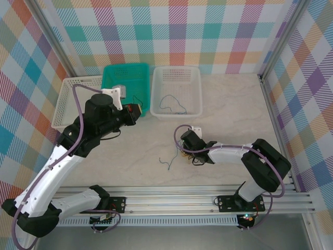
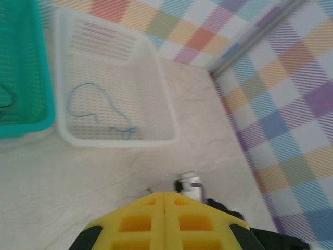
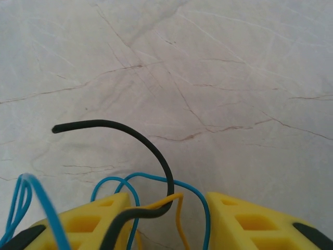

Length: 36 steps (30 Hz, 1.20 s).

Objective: Untangle the cables

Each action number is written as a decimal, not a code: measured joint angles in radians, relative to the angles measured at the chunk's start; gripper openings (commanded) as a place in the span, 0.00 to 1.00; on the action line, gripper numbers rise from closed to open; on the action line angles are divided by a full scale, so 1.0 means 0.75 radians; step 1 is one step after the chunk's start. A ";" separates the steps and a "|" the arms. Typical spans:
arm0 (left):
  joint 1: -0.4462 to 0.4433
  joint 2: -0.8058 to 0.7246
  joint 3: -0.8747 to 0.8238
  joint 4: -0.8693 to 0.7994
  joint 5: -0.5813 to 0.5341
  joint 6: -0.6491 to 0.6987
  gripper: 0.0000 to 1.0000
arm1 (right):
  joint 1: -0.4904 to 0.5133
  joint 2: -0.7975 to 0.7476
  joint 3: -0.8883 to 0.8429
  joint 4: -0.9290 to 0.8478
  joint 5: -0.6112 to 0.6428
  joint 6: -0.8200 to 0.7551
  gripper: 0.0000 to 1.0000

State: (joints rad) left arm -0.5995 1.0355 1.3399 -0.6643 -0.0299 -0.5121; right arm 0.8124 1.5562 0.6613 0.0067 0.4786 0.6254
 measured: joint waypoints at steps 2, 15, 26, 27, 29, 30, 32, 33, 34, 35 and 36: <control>0.021 0.019 0.000 -0.065 -0.088 -0.018 0.00 | -0.012 -0.015 -0.017 -0.017 0.007 0.000 0.41; -0.086 0.225 -0.450 0.235 0.226 0.086 0.93 | -0.046 -0.290 -0.173 0.131 -0.113 -0.238 0.30; -0.281 0.473 -0.621 0.608 0.269 0.218 0.87 | -0.046 -0.397 -0.276 0.317 -0.235 -0.357 0.21; -0.285 0.489 -0.641 0.628 0.276 0.223 0.87 | -0.046 -0.405 -0.276 0.327 -0.242 -0.366 0.21; -0.297 0.514 -0.666 0.662 0.279 0.238 0.87 | -0.046 -0.414 -0.276 0.338 -0.253 -0.375 0.21; -0.306 0.525 -0.672 0.676 0.278 0.248 0.86 | -0.046 -0.414 -0.276 0.342 -0.258 -0.380 0.21; -0.333 0.551 -0.675 0.707 0.278 0.267 0.85 | -0.046 -0.414 -0.276 0.345 -0.267 -0.388 0.21; -0.350 0.568 -0.675 0.725 0.278 0.279 0.83 | -0.046 -0.414 -0.276 0.346 -0.269 -0.389 0.21; -0.369 0.586 -0.675 0.741 0.269 0.293 0.82 | -0.046 -0.414 -0.276 0.348 -0.272 -0.389 0.21; -0.384 0.603 -0.675 0.751 0.260 0.300 0.80 | -0.046 -0.414 -0.276 0.349 -0.272 -0.389 0.21; -0.404 0.627 -0.675 0.766 0.245 0.313 0.79 | -0.046 -0.414 -0.276 0.350 -0.272 -0.389 0.21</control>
State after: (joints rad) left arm -0.9028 1.5059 0.8337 -0.0898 0.1535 -0.2771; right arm 0.7780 1.2461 0.4541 0.2695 0.2745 0.3336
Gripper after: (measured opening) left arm 0.808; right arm 0.207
